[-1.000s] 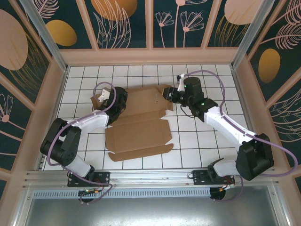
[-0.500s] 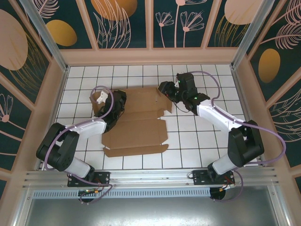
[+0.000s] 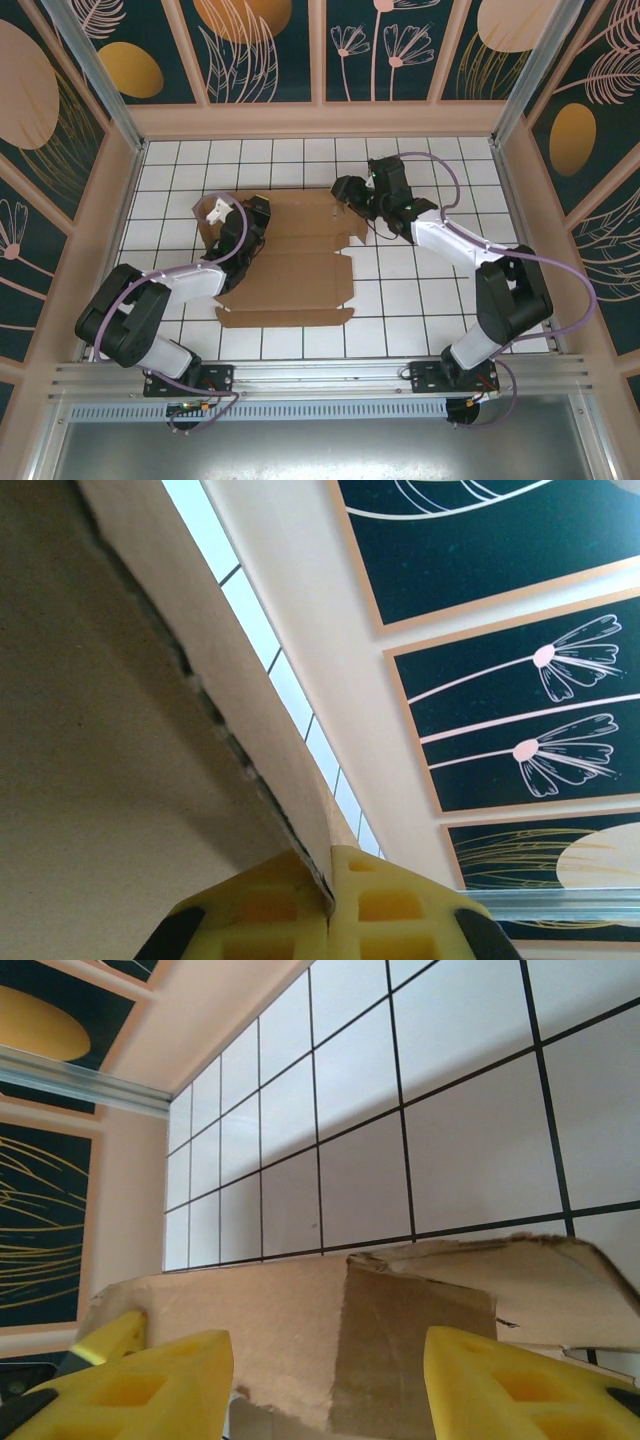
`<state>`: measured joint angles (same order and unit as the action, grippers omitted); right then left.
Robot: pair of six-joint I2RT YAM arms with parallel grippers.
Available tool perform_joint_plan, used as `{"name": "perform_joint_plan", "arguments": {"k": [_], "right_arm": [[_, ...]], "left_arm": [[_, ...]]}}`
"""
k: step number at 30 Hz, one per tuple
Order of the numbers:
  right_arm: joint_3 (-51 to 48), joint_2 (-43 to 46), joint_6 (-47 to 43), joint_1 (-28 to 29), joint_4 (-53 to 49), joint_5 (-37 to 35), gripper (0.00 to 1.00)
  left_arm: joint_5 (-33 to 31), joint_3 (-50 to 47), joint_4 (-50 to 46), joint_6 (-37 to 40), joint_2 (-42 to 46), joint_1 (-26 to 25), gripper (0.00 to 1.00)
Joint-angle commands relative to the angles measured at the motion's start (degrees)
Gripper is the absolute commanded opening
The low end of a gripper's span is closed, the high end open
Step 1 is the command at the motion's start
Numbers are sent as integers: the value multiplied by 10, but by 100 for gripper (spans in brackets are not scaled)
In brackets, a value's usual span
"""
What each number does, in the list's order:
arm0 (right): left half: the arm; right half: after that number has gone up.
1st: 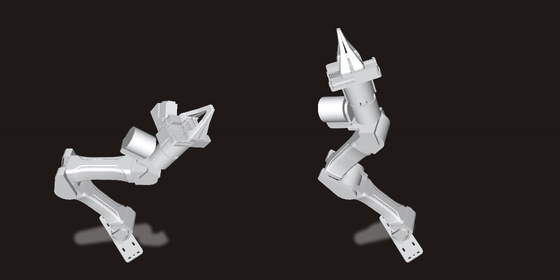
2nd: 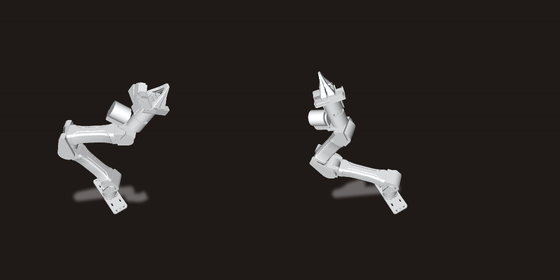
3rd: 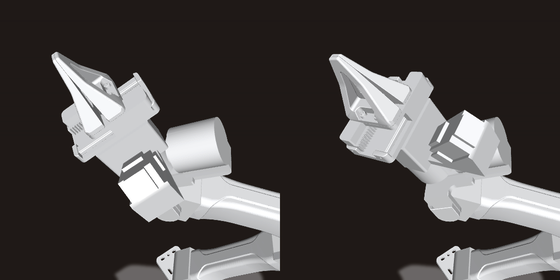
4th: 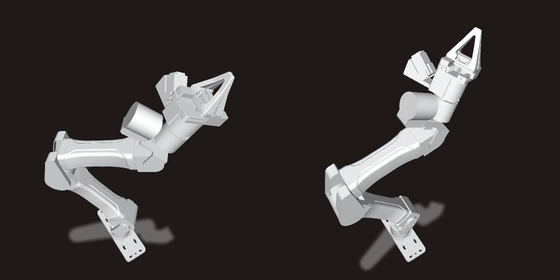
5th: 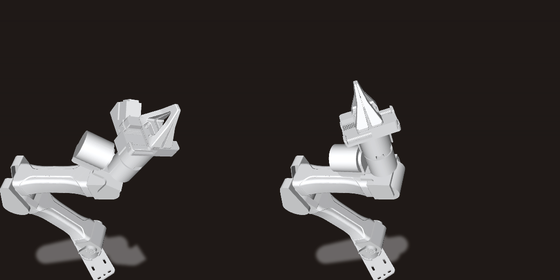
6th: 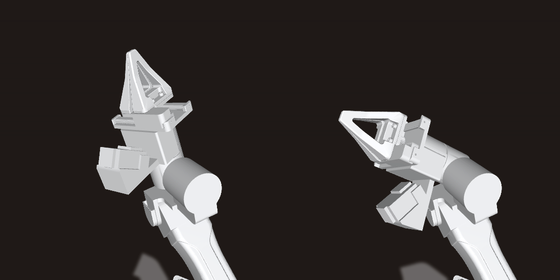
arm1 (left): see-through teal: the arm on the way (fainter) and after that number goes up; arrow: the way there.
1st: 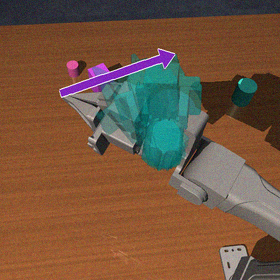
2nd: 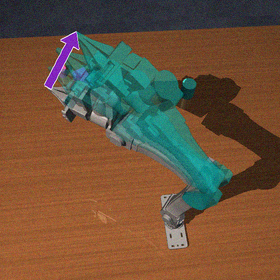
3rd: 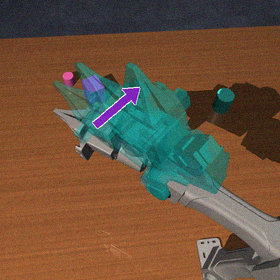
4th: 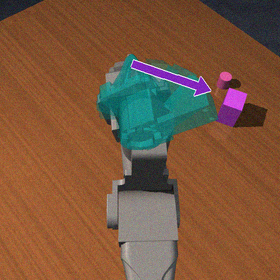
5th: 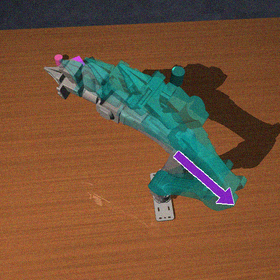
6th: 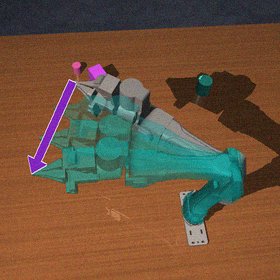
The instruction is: Fold the paper box
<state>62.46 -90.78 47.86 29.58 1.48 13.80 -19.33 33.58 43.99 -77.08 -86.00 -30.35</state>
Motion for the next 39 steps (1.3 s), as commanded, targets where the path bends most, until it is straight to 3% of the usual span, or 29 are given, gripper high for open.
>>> {"name": "perform_joint_plan", "arguments": {"k": [1, 15, 27, 29, 33, 39], "right_arm": [[-6, -13, -22, 6, 29, -4, 54], [10, -62, 12, 27, 89, 38, 53], [-26, -44, 33, 29, 132, 23, 24], [-28, -39, 26, 29, 132, 18, 25], [-16, -30, -15, 29, 86, -9, 39], [-48, 39, -104, 32, 33, -100, 51]], "left_arm": [[3, -15, 27, 29, 13, -5, 0], [8, -24, 38, 38, 25, -8, 0], [2, -40, 58, 41, 22, -9, 0], [0, -41, 62, 42, 23, -9, 0], [-5, -42, 64, 46, 29, -9, 0], [-13, -54, 77, 52, 35, -9, 0]]}}
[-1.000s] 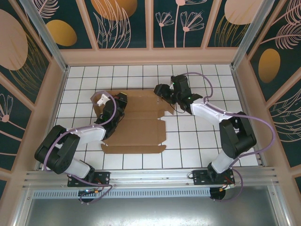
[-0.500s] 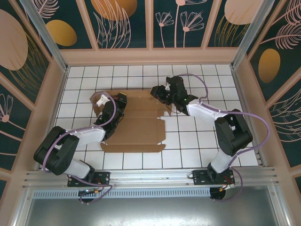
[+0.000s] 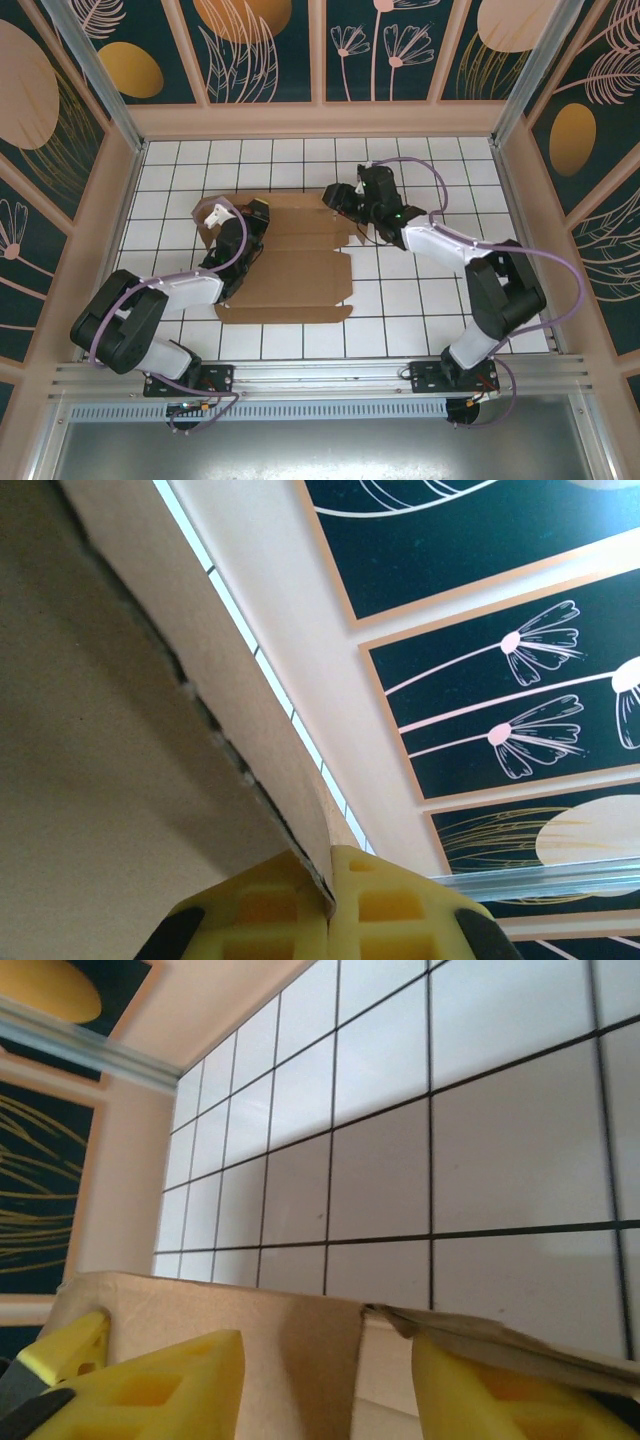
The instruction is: Fold the paper box
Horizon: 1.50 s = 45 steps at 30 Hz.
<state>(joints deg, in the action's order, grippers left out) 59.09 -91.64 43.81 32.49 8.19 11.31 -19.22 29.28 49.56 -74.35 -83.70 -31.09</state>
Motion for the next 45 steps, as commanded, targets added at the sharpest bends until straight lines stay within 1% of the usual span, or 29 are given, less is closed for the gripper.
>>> {"name": "perform_joint_plan", "arguments": {"k": [1, 3, 5, 7, 9, 11, 12, 15, 17, 20, 24, 32, 34, 38, 45], "right_arm": [[-22, 62, -81, 4, -47, -94, 51], [-42, 93, -110, 9, -66, -134, 52], [-78, 131, -138, 18, -55, -153, 50], [-117, 171, -169, 43, -38, -187, 44], [-149, 202, -213, 78, -27, -216, 37], [-172, 215, -234, 108, -22, -221, 29], [-185, 216, -240, 121, -16, -214, 27], [-208, 194, -239, 143, -2, -200, 20], [-206, 162, -236, 150, 4, -185, 20], [-176, 97, -240, 165, -1, -188, 21], [-121, 21, -238, 181, -13, -227, 22], [-75, -52, -215, 170, 33, -272, 21], [-72, -61, -215, 153, 35, -278, 21], [-79, -70, -218, 116, 35, -265, 21], [-110, -63, -209, 64, 33, -252, 23]], "left_arm": [[-15, -11, 21, 24, 11, -2, 0], [-15, -12, 21, 25, 10, -2, 0], [-16, -11, 21, 24, 8, -2, 0], [-15, -10, 22, 21, 6, -2, 0], [-13, -7, 21, 22, 5, -3, 0], [-13, -6, 18, 22, 5, -2, 0], [-14, -5, 18, 23, 4, -3, 0], [-17, -6, 18, 25, 5, -2, 0], [-16, -6, 19, 29, 4, -2, 0], [-16, -7, 21, 28, 4, -3, 0], [-13, -6, 21, 27, 1, -2, 0], [-12, -5, 19, 28, 3, -3, 0], [-14, -5, 18, 29, 4, -3, 0], [-14, -5, 18, 31, 3, -3, 0], [-14, -5, 18, 34, 3, -3, 0]]}}
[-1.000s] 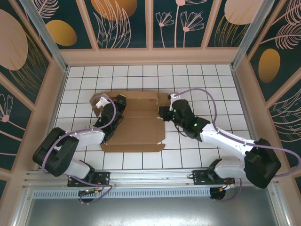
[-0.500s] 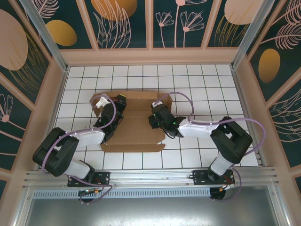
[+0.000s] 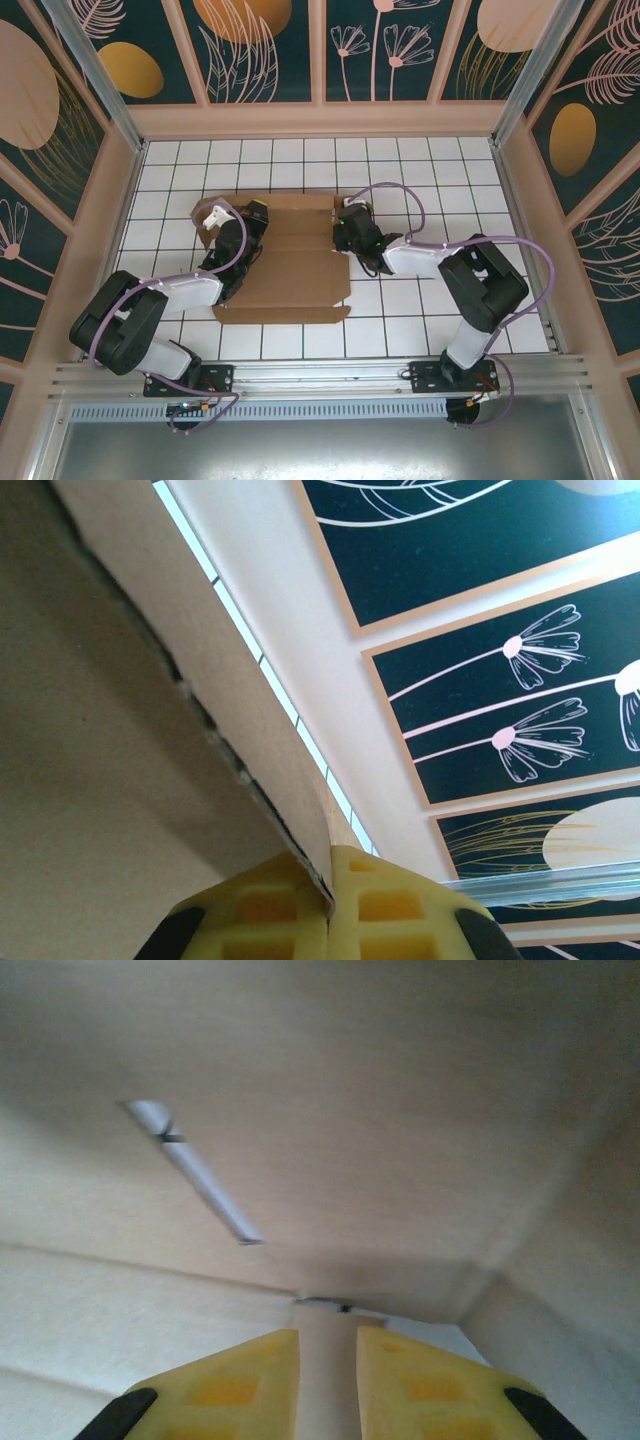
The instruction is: Fold the paper box
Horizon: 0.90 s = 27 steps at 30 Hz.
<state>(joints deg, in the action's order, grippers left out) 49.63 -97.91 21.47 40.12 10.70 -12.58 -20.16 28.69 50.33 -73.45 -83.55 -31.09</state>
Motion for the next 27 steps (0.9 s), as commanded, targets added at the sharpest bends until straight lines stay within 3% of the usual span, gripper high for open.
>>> {"name": "perform_joint_plan", "arguments": {"k": [1, 8, 16, 27], "right_arm": [[-17, -1, 15, -17, 6, -13, 24], [-8, -26, 29, -30, -1, 53, 39], [-18, -33, 85, -29, 82, 218, 39], [21, -85, 71, -14, 71, 217, 38]], "left_arm": [[-4, 1, 11, 27, 1, -3, 0], [-1, -1, 15, 26, -1, -2, 0], [2, -2, 15, 23, -1, -2, 0], [5, -1, 12, 17, -1, -3, 0]]}}
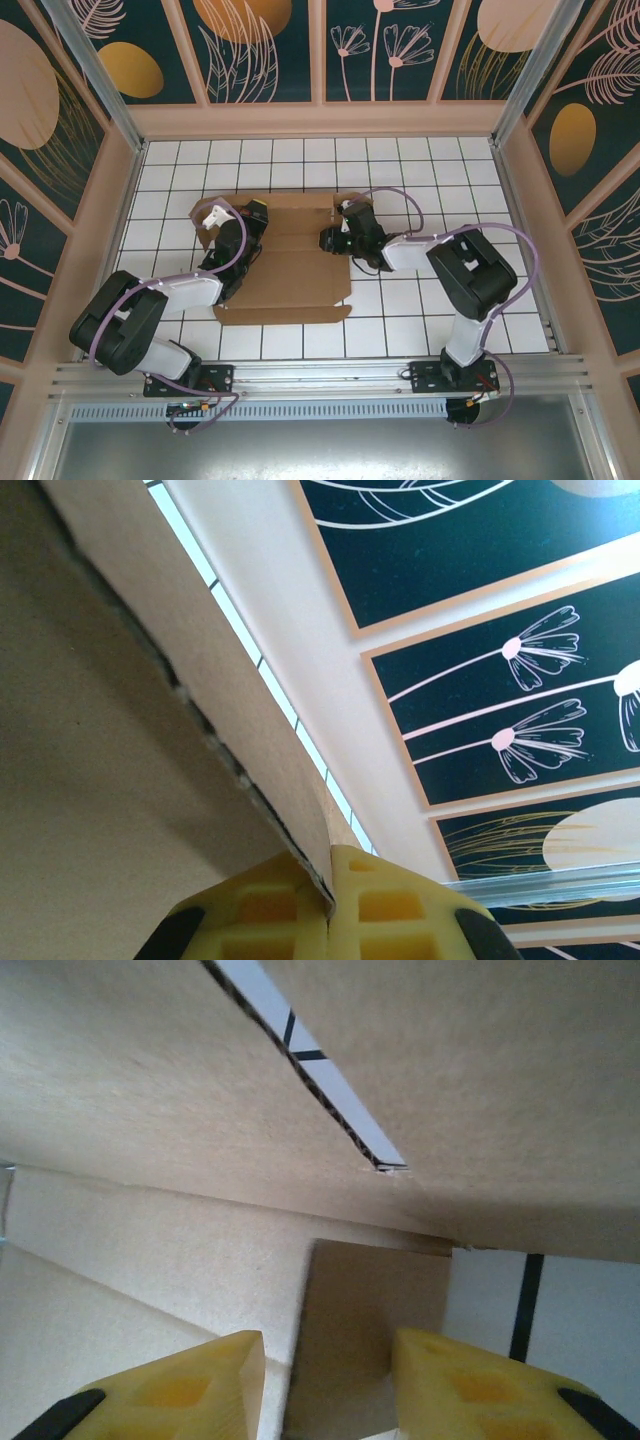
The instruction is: Fold the paper box
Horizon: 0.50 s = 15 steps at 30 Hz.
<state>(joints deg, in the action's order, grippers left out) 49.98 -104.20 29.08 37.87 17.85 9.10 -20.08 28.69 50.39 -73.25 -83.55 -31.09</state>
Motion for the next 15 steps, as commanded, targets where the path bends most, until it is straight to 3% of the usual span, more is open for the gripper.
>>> {"name": "perform_joint_plan", "arguments": {"k": [1, 10, 15], "right_arm": [[20, -30, -6, 10, -2, 0, 38], [56, -71, -25, 35, -32, -21, 36], [31, -20, -36, 33, -23, -42, 40]], "left_arm": [[5, -1, 12, 13, -2, -3, 0], [8, 0, 10, 7, -8, -3, 0], [-5, 4, -14, -35, 2, -4, 0]]}}
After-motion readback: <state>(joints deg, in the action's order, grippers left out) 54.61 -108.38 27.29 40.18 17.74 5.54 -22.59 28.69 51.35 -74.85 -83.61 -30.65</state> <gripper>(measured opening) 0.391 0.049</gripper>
